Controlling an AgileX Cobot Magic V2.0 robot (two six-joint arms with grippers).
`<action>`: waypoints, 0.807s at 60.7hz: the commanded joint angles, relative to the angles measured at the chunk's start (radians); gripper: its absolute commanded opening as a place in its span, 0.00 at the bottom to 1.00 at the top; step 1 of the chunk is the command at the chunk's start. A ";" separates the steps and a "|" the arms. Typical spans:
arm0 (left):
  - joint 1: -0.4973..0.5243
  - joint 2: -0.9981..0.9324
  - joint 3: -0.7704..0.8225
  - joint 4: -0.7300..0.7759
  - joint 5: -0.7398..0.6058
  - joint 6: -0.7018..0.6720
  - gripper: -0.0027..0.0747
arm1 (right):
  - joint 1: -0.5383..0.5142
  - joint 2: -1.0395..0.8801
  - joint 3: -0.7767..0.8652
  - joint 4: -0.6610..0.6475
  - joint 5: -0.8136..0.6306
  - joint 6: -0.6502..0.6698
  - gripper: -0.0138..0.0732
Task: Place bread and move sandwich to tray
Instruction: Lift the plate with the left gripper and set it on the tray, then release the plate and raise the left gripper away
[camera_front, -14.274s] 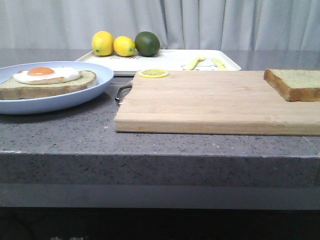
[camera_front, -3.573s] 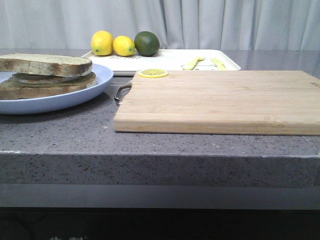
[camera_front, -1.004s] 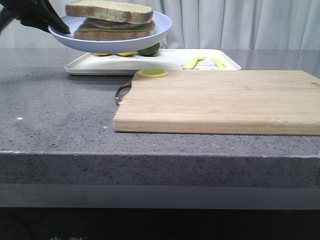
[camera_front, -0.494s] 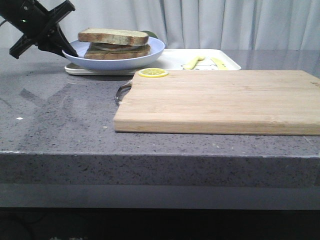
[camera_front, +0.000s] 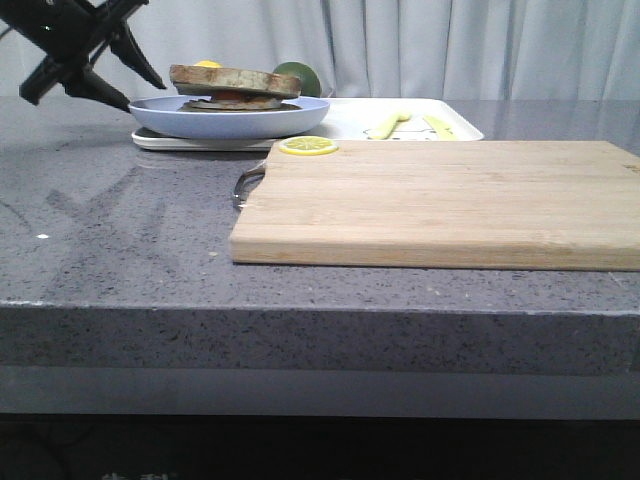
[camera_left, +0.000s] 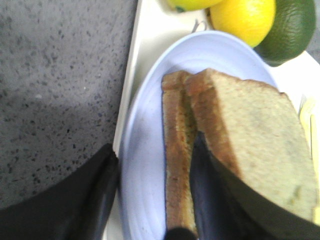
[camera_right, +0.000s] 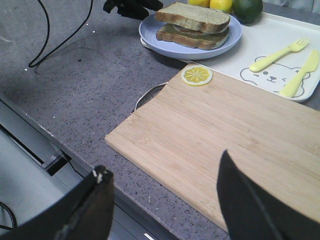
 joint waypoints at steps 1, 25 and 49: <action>0.004 -0.135 -0.036 0.011 -0.023 0.030 0.48 | -0.004 -0.002 -0.026 0.015 -0.076 -0.011 0.69; -0.039 -0.463 0.076 0.373 -0.001 0.043 0.48 | -0.004 -0.002 -0.026 0.015 -0.076 -0.011 0.69; -0.215 -0.947 0.695 0.502 -0.309 0.146 0.48 | -0.004 -0.002 -0.026 0.015 -0.076 -0.011 0.69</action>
